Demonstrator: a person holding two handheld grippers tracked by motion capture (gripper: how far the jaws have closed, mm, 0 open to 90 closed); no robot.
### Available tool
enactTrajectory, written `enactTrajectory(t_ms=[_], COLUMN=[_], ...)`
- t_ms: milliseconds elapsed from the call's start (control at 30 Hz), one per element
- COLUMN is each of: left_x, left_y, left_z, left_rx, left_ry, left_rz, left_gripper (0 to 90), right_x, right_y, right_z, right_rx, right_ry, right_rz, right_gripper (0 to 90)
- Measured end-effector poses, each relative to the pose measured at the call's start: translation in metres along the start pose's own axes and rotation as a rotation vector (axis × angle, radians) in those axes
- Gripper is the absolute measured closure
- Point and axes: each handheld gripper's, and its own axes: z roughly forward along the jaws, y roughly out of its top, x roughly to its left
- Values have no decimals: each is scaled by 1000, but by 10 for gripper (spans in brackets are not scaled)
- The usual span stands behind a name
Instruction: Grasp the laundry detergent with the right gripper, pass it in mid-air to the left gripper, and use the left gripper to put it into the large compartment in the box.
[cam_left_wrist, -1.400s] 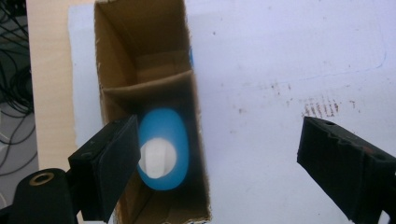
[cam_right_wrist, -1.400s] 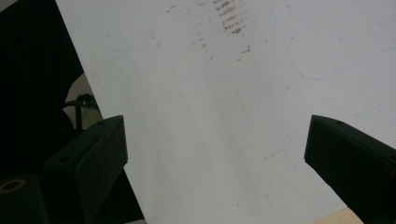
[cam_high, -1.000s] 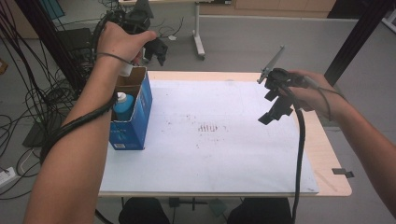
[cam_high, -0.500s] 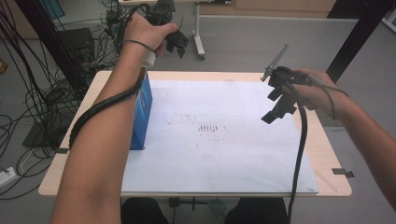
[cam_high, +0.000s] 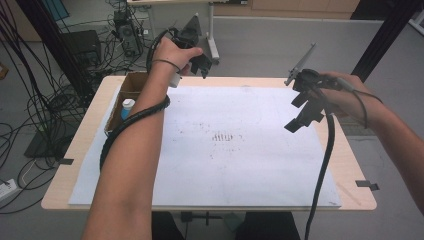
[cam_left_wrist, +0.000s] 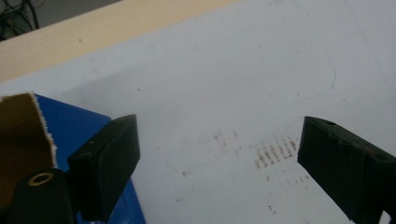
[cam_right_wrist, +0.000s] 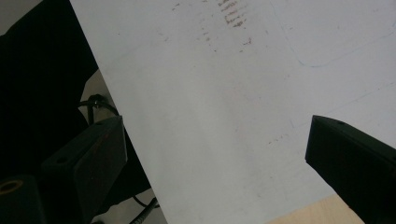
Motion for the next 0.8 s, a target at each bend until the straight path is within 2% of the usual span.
enactTrajectory(t_ms=[367, 533, 800], left_x=[-6, -8, -7], left_y=[-6, -9, -14], left_z=[33, 46, 55], left_rx=[9, 31, 39], left_ry=[-16, -20, -28], left_rz=[19, 20, 10], left_gripper=[135, 136, 136], right_x=[4, 4, 4], right_y=[1, 1, 3], right_z=[-6, -8, -8], right_rx=[-14, -22, -22], right_ry=[-22, -17, -23], right_rz=[0, 1, -1], right_gripper=[51, 51, 51])
